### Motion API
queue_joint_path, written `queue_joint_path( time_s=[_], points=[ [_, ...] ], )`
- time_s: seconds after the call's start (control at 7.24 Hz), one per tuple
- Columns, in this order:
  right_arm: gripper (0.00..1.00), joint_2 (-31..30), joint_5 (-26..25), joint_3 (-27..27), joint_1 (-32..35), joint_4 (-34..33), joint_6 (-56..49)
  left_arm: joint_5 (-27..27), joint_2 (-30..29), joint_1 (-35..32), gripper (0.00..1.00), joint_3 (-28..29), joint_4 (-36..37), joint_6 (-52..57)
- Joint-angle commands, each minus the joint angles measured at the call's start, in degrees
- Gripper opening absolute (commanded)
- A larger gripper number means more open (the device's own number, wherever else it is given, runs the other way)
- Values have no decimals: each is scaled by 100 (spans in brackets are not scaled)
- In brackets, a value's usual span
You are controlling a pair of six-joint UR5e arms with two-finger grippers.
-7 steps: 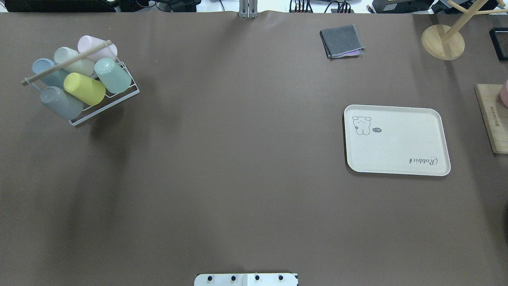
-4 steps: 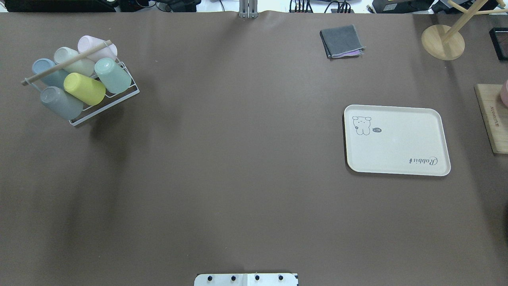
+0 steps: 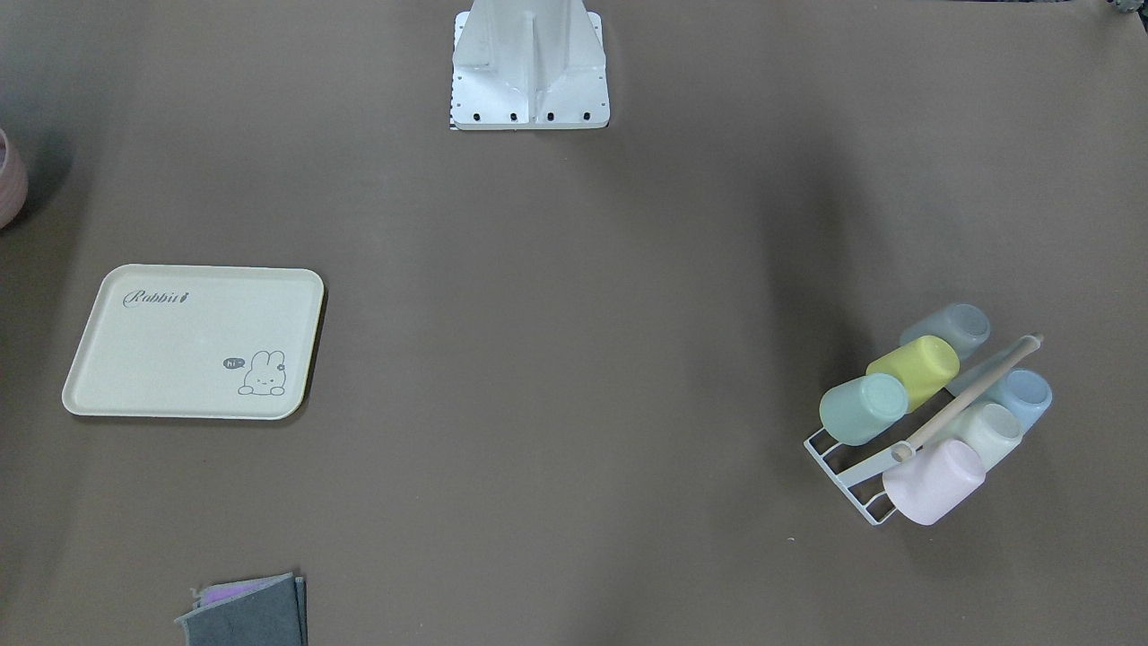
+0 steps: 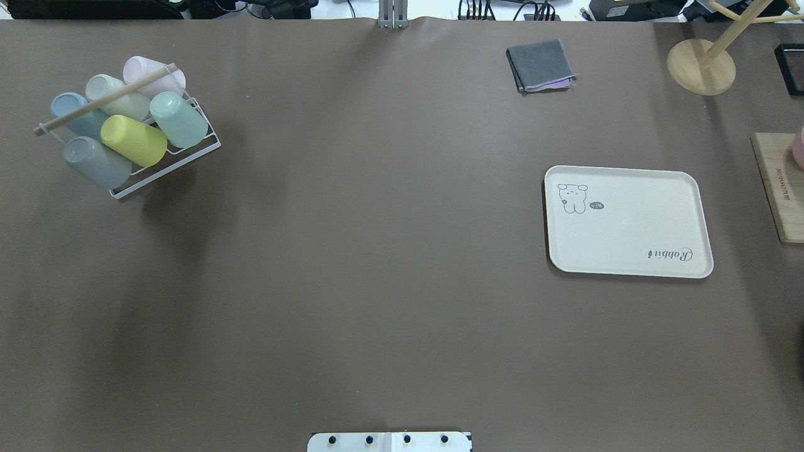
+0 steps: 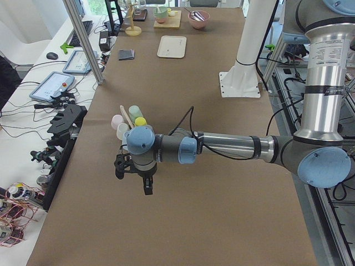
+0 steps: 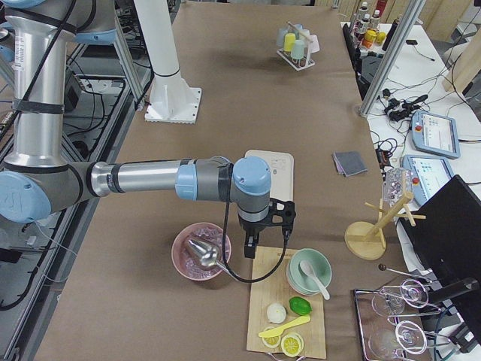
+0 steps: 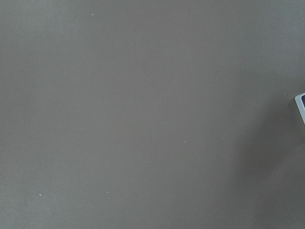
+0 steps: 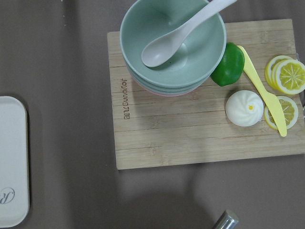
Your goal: Pick up and place green cup on tray
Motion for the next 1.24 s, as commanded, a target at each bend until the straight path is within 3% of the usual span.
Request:
queue_joint_path(
  time_s=[0.0, 0.28, 0.55, 0.69, 0.83, 0.97, 1.1],
  points=[
    [100, 21, 160, -16, -9, 2, 20, -12, -298, 95, 99, -1228, 703, -1376],
    [100, 48, 326, -130, -306, 614, 81, 14, -492, 1110, 99, -2127, 689, -2252],
    [100, 188, 826, -296, -675, 1027, 683, 76, -1779, 2237, 99, -2288, 1264, -2273],
    [100, 232, 950, -523, -946, 1735, 1279, 650, -2595, 2685, 99, -2037, 1660, -2264],
    [100, 233, 952, -909, -1288, 2603, 1851, 1413, -2934, 3028, 99, -1991, 1708, -2186],
    [100, 372, 943, -1374, -1614, 3421, 2466, 1507, -3024, 3328, 99, -1955, 1699, -1950],
    [100, 565, 943, -1831, -1913, 4082, 2976, 2265, -3103, 3879, 99, -1920, 1673, -1173]
  ],
)
